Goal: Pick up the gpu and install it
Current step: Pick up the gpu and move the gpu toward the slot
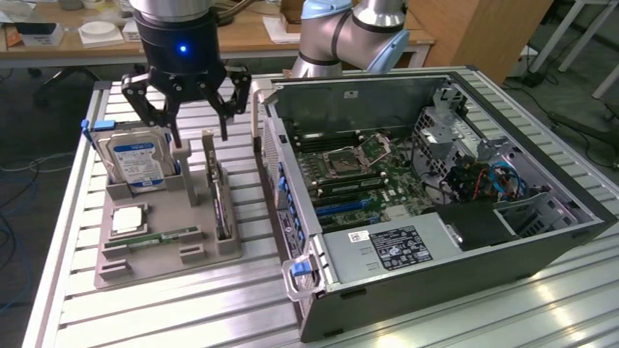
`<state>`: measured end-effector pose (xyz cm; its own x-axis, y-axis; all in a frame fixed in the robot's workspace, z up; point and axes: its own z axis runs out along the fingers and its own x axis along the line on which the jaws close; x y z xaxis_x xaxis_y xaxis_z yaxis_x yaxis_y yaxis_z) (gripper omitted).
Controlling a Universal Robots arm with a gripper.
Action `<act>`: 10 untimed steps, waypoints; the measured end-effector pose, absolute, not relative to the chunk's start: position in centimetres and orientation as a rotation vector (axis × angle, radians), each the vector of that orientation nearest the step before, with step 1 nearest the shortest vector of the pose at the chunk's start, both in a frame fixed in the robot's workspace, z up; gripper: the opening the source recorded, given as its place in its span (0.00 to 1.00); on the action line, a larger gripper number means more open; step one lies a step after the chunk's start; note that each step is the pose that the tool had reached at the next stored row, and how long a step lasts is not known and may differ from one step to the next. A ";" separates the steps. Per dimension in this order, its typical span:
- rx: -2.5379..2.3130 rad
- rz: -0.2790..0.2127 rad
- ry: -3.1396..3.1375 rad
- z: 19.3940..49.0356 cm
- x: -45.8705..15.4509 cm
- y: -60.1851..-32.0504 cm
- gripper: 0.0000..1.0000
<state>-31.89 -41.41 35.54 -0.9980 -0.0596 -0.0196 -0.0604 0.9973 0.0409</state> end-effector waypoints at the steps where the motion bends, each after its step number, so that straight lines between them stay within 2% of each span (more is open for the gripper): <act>1: -0.094 0.063 3.122 35.5 -31.9 -41.4 0.65; 10: -0.094 0.052 3.123 35.1 -31.7 -41.4 0.65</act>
